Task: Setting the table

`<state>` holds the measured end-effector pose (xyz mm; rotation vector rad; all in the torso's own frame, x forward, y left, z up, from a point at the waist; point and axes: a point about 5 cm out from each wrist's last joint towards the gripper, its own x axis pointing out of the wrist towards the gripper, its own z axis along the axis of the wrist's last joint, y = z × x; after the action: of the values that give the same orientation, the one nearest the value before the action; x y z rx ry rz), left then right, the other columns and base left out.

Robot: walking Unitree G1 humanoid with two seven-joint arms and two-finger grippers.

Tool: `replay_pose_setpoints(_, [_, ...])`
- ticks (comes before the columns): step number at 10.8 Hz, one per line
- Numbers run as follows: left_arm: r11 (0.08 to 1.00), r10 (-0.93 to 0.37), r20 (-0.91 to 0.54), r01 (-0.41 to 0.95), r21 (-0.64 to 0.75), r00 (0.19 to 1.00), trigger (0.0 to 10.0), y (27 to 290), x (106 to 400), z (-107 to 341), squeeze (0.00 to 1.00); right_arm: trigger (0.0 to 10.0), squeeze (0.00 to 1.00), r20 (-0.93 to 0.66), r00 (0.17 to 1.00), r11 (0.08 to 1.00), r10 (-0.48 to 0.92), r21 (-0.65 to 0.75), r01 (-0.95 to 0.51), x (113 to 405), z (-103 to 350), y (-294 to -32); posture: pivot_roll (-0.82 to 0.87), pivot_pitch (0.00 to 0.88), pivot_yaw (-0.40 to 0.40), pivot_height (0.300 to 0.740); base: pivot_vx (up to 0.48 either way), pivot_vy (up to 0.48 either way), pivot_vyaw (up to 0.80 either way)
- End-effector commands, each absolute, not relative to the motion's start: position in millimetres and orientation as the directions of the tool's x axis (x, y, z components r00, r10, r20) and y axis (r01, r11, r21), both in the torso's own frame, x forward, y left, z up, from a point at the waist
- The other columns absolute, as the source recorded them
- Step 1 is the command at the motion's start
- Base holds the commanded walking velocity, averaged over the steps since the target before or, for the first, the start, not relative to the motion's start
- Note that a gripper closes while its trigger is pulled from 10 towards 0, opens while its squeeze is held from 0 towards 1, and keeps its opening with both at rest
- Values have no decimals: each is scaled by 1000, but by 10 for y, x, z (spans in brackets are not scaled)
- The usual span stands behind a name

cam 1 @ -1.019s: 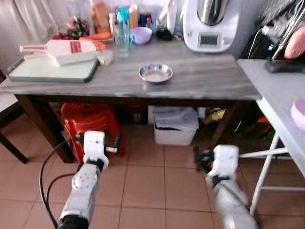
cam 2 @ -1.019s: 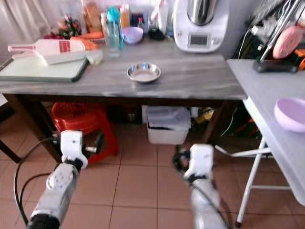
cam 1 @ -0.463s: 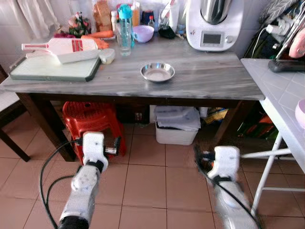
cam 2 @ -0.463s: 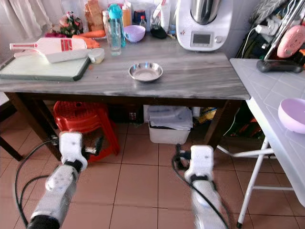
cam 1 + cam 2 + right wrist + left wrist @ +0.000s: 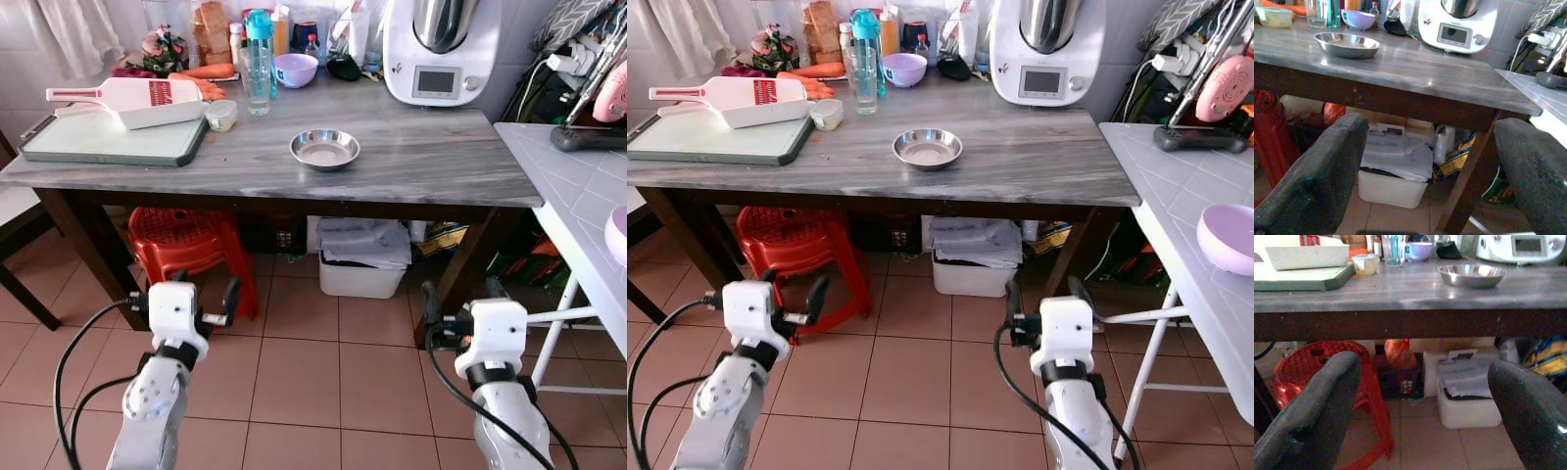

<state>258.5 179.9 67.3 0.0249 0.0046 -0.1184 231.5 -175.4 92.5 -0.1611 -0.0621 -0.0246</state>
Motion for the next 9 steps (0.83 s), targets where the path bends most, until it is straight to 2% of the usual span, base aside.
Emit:
replay_pose_setpoints(1, [993, -111, -20, 112, 47, 994, 10000, 1819, 2546, 655, 0, 10000, 0, 67, 998, 987, -5, -161, 16, 2305, 958, -1721, -6, 0, -16, 740, 0, 0, 0])
replay_pose_setpoints(6, [991, -128, -42, 130, 44, 991, 10000, 1749, 2564, 619, 0, 10000, 0, 48, 999, 986, 10, -166, -1, 2298, 928, -1681, -17, 0, -14, 740, 0, 0, -83])
replay_pose_setpoints(9, [992, -120, -51, 122, 41, 991, 10000, 1771, 2574, 615, 0, 10000, 0, 46, 999, 987, 11, -162, -3, 2313, 924, -1688, -12, 0, -13, 740, 0, -361, 0])
